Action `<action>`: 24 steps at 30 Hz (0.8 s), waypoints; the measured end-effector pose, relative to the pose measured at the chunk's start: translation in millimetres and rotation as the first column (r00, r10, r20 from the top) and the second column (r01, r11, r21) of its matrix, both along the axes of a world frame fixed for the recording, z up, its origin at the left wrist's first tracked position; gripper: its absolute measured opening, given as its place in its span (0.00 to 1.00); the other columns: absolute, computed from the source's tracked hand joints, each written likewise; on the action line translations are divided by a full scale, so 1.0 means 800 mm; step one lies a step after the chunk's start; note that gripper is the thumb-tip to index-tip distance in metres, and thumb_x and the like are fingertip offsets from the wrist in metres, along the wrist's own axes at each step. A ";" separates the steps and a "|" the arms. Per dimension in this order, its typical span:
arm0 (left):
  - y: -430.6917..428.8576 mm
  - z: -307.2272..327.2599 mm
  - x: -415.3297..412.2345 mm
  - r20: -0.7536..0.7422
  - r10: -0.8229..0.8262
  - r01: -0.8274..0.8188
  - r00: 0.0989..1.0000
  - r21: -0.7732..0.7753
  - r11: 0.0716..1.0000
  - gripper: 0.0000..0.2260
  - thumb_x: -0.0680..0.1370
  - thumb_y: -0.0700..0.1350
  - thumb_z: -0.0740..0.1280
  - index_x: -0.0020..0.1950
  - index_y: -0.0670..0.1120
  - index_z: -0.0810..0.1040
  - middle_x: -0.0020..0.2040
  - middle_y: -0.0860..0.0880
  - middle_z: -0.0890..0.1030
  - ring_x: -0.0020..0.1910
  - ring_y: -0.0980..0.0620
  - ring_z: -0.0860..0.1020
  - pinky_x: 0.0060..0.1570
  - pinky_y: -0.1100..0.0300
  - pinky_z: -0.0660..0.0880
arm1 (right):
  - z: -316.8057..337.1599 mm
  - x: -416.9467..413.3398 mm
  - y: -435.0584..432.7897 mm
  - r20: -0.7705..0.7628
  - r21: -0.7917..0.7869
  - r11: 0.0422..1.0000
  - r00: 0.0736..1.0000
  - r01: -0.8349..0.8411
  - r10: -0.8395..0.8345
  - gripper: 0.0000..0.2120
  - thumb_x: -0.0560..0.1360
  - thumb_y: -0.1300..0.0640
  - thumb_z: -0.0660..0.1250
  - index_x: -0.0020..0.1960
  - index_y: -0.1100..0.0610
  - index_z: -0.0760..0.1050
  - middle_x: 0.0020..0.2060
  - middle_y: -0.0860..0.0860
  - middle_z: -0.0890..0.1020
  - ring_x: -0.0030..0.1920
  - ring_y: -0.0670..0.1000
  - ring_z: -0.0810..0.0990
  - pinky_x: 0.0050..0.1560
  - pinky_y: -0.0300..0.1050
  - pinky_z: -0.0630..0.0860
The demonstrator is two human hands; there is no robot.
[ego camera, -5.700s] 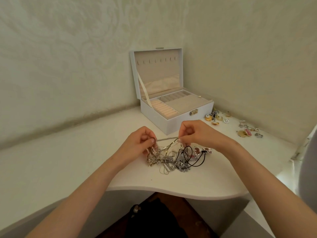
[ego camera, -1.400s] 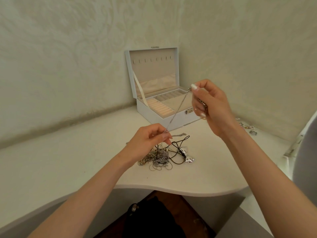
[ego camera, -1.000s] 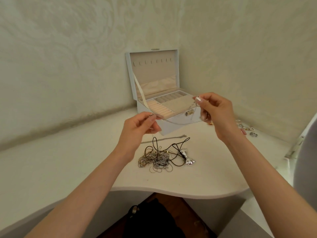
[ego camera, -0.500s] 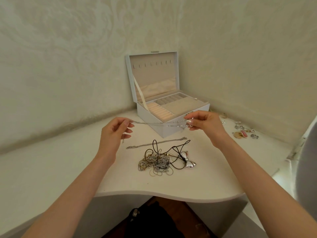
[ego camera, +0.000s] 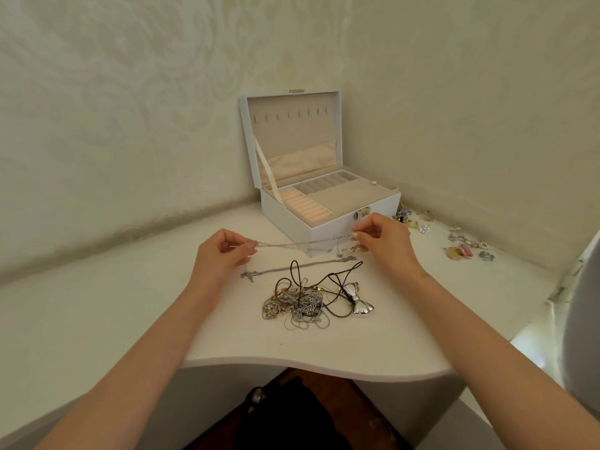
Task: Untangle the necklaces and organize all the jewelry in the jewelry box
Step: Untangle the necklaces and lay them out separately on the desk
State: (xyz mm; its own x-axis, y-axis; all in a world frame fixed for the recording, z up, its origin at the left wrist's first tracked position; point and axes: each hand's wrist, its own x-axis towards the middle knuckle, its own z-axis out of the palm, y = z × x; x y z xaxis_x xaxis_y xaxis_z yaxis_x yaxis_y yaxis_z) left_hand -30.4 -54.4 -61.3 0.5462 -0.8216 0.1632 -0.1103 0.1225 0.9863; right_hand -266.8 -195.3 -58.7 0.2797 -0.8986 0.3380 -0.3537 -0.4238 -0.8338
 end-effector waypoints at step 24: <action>-0.002 -0.019 0.013 0.638 0.019 -0.224 0.770 0.242 0.944 0.03 0.72 0.41 0.71 0.40 0.46 0.77 0.43 0.48 0.79 0.42 0.51 0.75 0.38 0.62 0.64 | -0.009 -0.001 -0.005 -0.396 -0.124 0.991 0.914 0.042 -0.088 0.06 0.74 0.65 0.67 0.47 0.60 0.82 0.33 0.45 0.71 0.40 0.48 0.71 0.35 0.39 0.63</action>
State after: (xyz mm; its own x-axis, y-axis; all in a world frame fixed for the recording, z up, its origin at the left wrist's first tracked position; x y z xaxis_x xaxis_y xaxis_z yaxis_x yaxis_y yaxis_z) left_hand -19.9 -56.0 -76.6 0.5070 -0.8189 0.2691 -0.7019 -0.2111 0.6803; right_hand -267.7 -199.2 -66.3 0.3542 -0.8828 0.3084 -0.6774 -0.4696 -0.5662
